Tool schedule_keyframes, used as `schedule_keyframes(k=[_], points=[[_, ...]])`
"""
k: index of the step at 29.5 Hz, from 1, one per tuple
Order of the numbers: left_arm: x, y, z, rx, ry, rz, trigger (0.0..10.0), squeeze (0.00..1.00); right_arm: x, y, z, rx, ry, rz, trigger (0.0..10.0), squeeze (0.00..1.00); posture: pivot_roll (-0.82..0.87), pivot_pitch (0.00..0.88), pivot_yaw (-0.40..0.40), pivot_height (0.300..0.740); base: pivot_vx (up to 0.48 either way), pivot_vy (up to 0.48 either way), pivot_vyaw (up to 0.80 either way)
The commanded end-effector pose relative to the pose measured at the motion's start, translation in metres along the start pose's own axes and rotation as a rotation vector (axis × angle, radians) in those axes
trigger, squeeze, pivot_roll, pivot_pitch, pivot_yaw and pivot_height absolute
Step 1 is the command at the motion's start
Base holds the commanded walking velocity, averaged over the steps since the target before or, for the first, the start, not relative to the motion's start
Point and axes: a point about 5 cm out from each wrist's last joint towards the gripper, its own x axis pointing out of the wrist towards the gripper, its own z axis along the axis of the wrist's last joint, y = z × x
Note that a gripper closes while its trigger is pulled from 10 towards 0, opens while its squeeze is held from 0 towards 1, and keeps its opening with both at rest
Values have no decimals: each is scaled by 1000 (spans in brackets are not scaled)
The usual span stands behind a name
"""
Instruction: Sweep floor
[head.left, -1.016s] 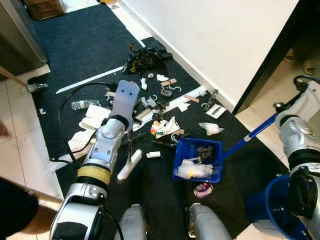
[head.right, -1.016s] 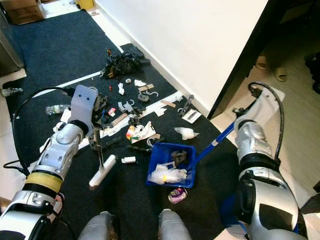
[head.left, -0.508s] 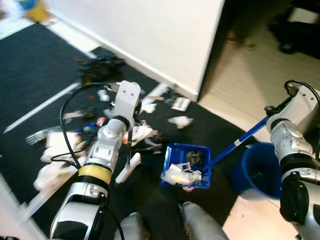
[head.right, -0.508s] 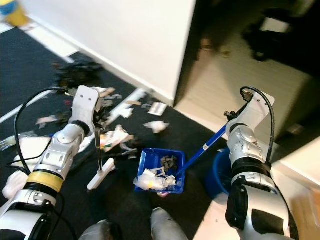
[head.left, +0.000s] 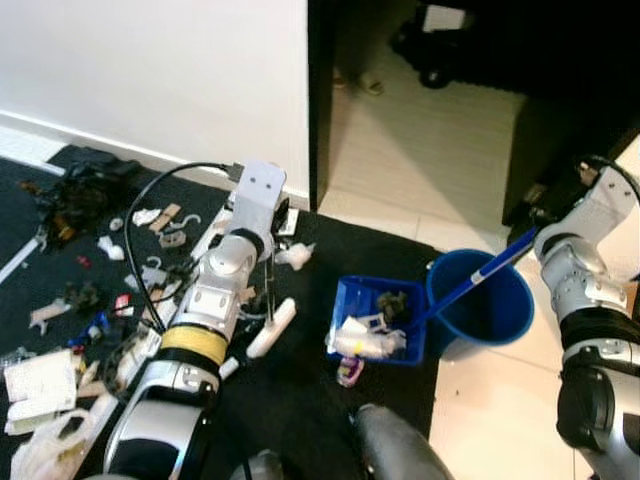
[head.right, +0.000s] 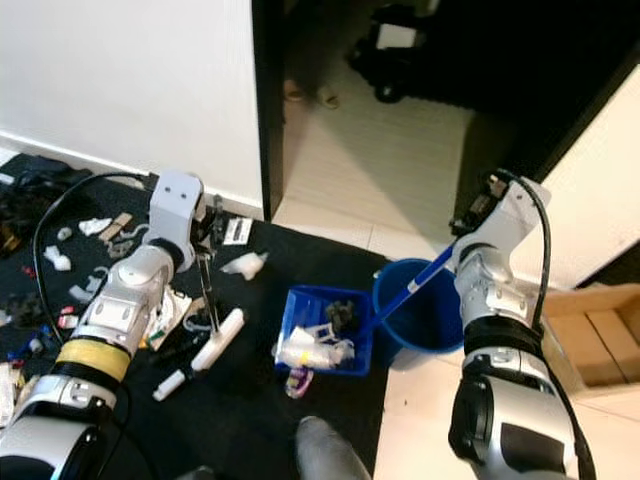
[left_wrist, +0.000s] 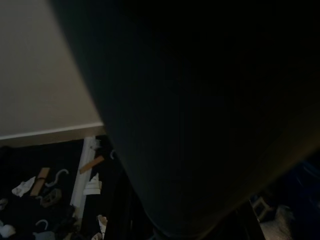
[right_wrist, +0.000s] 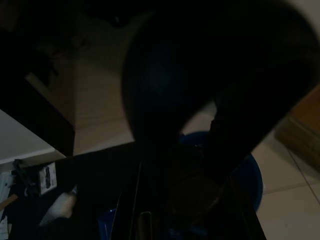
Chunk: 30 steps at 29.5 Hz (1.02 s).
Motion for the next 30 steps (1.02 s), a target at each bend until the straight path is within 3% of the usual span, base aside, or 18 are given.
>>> schedule_keyframes(k=[1, 30], points=[[0, 2, 4, 23, -22, -1, 10000, 0, 0, 2, 8, 32, -26, 13, 10000, 0, 29, 6, 2, 740, 0, 0, -800], [3, 8, 4, 48, -8, -14, 10000, 0, -8, -1, 10, 44, -24, 4, 10000, 0, 10, 21, 7, 740, 0, 0, -800]])
